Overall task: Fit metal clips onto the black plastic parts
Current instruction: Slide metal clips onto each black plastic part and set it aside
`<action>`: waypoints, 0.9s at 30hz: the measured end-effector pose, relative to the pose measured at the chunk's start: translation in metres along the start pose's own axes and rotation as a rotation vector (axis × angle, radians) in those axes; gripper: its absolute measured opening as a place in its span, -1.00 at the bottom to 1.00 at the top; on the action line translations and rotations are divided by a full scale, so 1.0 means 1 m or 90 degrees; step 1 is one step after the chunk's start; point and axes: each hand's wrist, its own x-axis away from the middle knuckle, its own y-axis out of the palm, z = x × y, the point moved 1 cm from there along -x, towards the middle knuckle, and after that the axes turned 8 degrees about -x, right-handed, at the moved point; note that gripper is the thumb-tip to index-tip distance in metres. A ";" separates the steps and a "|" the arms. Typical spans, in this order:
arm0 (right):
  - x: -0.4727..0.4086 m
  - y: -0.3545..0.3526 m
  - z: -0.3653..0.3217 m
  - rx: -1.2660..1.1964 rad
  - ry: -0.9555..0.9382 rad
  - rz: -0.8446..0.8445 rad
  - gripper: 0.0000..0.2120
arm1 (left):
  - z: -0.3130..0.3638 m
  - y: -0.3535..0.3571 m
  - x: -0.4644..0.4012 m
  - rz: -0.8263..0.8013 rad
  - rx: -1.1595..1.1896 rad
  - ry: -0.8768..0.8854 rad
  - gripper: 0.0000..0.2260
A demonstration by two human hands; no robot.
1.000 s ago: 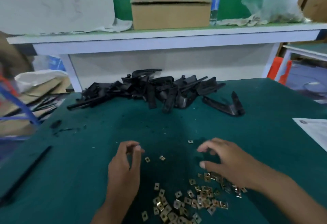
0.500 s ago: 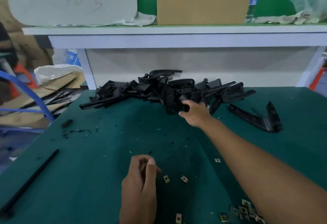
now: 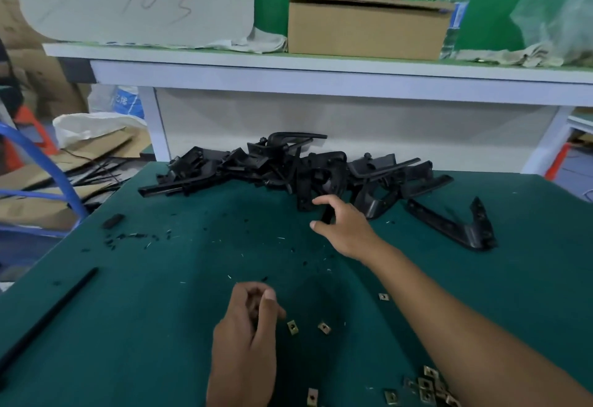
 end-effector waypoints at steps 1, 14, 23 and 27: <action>0.016 -0.003 -0.004 -0.044 -0.021 -0.018 -0.67 | 0.000 -0.001 0.000 -0.002 0.003 -0.001 -0.89; 0.178 -0.008 0.016 -0.527 -0.045 -0.267 -0.94 | 0.018 -0.010 0.009 0.005 0.105 0.048 -0.66; 0.189 0.000 0.022 -0.320 -0.036 -0.364 -0.82 | 0.025 -0.014 0.005 0.058 0.211 0.116 -0.82; 0.191 0.001 0.027 -0.152 -0.056 -0.260 -0.32 | 0.015 -0.019 -0.008 0.131 0.329 -0.003 -0.84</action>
